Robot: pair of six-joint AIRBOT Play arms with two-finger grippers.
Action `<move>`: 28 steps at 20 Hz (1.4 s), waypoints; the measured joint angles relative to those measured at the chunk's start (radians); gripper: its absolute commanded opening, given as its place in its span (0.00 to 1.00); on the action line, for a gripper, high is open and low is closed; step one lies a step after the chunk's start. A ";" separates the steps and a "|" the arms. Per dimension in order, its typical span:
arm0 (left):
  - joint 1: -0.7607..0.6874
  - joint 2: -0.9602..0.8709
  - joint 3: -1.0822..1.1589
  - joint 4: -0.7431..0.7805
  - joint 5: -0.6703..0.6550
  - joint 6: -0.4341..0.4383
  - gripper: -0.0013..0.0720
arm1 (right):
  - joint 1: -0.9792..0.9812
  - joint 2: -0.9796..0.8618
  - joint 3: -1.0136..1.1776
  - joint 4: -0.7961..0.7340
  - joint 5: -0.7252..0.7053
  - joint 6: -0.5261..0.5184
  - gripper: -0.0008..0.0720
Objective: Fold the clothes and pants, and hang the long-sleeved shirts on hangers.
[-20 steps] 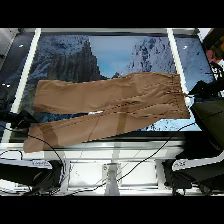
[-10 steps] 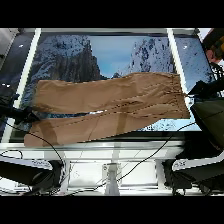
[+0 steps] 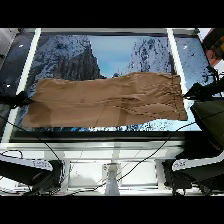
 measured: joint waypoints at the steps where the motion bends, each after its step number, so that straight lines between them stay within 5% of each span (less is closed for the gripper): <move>1: -0.013 0.000 0.004 -0.006 0.039 0.000 0.05 | 0.000 0.002 -0.005 0.014 -0.007 0.003 0.51; 8: -0.082 0.001 0.043 -0.018 0.301 -0.001 0.05 | 0.000 0.065 -0.105 0.106 -0.117 0.000 0.51; 14: -0.092 0.002 0.051 -0.018 0.368 -0.001 0.06 | 0.000 0.192 -0.304 0.126 -0.232 -0.042 0.51; 15: -0.093 0.002 0.051 -0.018 0.371 -0.001 0.11 | 0.000 0.210 -0.330 0.127 -0.244 -0.048 0.51; 16: -0.093 0.002 0.051 -0.018 0.371 -0.001 0.38 | 0.000 0.226 -0.351 0.129 -0.254 -0.054 0.51; 17: -0.093 0.002 0.051 -0.018 0.371 -0.001 0.75 | 0.000 0.238 -0.366 0.129 -0.263 -0.058 0.51; 18: -0.093 0.002 0.051 -0.015 0.370 -0.001 0.98 | 0.000 0.247 -0.376 0.129 -0.270 -0.060 0.51; 28: -0.009 0.047 0.051 0.160 0.143 0.005 0.97 | 0.000 0.268 -0.402 0.131 -0.291 -0.066 0.51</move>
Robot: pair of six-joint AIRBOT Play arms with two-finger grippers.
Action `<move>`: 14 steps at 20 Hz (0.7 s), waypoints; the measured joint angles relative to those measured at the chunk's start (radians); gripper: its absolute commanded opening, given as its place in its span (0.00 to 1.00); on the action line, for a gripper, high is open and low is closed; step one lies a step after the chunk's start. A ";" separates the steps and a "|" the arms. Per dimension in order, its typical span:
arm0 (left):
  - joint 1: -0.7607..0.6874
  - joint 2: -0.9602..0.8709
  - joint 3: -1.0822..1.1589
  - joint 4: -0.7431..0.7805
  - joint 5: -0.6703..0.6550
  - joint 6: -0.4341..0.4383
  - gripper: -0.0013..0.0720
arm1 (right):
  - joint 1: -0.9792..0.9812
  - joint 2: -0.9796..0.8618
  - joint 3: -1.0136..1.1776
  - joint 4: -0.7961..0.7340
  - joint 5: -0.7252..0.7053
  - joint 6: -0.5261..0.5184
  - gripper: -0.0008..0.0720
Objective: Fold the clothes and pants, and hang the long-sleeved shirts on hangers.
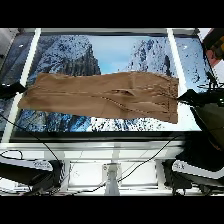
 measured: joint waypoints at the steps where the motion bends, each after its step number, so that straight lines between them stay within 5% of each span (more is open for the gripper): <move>1: 0.013 -0.005 0.000 0.008 -0.043 0.007 0.97 | 0.000 0.000 0.000 0.000 -0.001 0.000 0.51; 6: 0.047 -0.033 0.000 0.033 -0.134 0.053 0.98 | 0.000 0.001 0.000 0.000 0.017 0.001 0.51; 14: 0.050 -0.043 0.000 0.037 -0.008 0.089 0.96 | 0.000 0.001 0.000 0.000 0.032 0.021 0.51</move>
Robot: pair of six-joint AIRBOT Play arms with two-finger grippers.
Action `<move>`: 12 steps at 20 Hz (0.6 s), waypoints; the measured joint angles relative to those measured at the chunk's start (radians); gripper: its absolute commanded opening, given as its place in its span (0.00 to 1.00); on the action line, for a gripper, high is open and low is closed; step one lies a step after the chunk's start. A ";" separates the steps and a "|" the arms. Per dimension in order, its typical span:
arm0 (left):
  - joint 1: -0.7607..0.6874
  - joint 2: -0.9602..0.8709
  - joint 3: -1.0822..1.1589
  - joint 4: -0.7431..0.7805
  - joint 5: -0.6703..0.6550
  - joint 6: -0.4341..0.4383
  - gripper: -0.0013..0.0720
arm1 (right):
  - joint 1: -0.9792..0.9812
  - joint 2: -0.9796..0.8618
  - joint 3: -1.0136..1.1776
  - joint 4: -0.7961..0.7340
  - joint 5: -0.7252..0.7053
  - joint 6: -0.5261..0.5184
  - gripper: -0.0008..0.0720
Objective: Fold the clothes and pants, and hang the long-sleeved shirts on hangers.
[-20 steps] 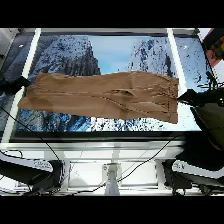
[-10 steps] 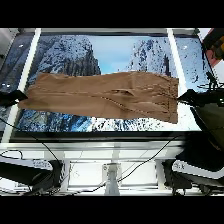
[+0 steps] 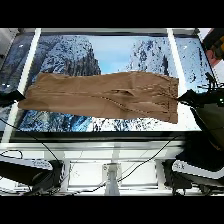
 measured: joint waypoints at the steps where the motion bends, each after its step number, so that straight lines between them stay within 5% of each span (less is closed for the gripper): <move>1: -0.002 -0.004 0.000 -0.003 0.006 0.001 0.96 | 0.000 0.000 0.000 0.000 0.000 0.003 0.51; 12: -0.027 -0.040 0.000 -0.124 -0.028 0.001 0.68 | 0.000 0.000 0.000 0.000 0.003 0.016 0.51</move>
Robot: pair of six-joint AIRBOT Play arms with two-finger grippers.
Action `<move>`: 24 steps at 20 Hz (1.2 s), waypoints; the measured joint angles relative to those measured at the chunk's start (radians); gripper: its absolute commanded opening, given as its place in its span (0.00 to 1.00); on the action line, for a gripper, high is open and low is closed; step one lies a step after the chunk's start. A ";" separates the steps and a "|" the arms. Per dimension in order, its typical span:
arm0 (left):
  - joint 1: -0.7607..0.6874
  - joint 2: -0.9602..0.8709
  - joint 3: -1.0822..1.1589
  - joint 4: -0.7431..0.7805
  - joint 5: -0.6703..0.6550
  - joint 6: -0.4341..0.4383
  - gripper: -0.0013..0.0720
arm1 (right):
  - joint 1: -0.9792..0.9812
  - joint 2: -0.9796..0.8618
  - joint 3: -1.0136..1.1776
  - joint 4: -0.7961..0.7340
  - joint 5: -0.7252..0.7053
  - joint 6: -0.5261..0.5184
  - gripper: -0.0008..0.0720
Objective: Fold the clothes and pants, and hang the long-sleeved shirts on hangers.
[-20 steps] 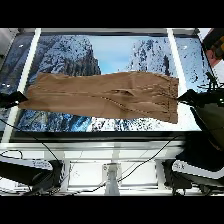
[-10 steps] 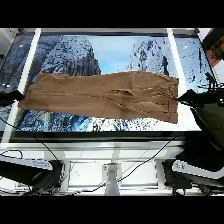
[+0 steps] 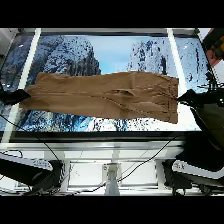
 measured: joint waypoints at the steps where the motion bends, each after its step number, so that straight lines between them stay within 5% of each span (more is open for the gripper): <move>1: -0.002 -0.001 0.000 -0.002 -0.007 0.000 0.65 | 0.000 0.000 0.000 0.000 0.000 0.000 0.51; 2: -0.003 -0.001 0.000 -0.003 -0.018 0.000 0.55 | 0.000 0.000 0.000 0.000 0.000 0.000 0.51; 4: -0.005 -0.002 0.000 -0.006 -0.023 -0.001 0.15 | 0.000 0.000 0.000 0.000 0.000 0.000 0.51; 5: -0.007 -0.002 0.000 -0.007 -0.026 0.000 0.05 | 0.000 0.000 0.000 0.000 0.000 0.001 0.51; 11: -0.011 0.027 0.000 -0.010 -0.031 0.018 0.05 | 0.000 0.000 0.000 0.003 -0.001 0.002 0.51; 19: -0.004 0.205 0.000 -0.005 -0.201 0.383 0.04 | 0.000 0.002 0.000 0.008 0.056 0.002 0.51; 24: 0.031 0.296 0.000 0.056 -0.304 0.472 0.04 | 0.000 0.002 0.000 0.007 0.123 -0.005 0.51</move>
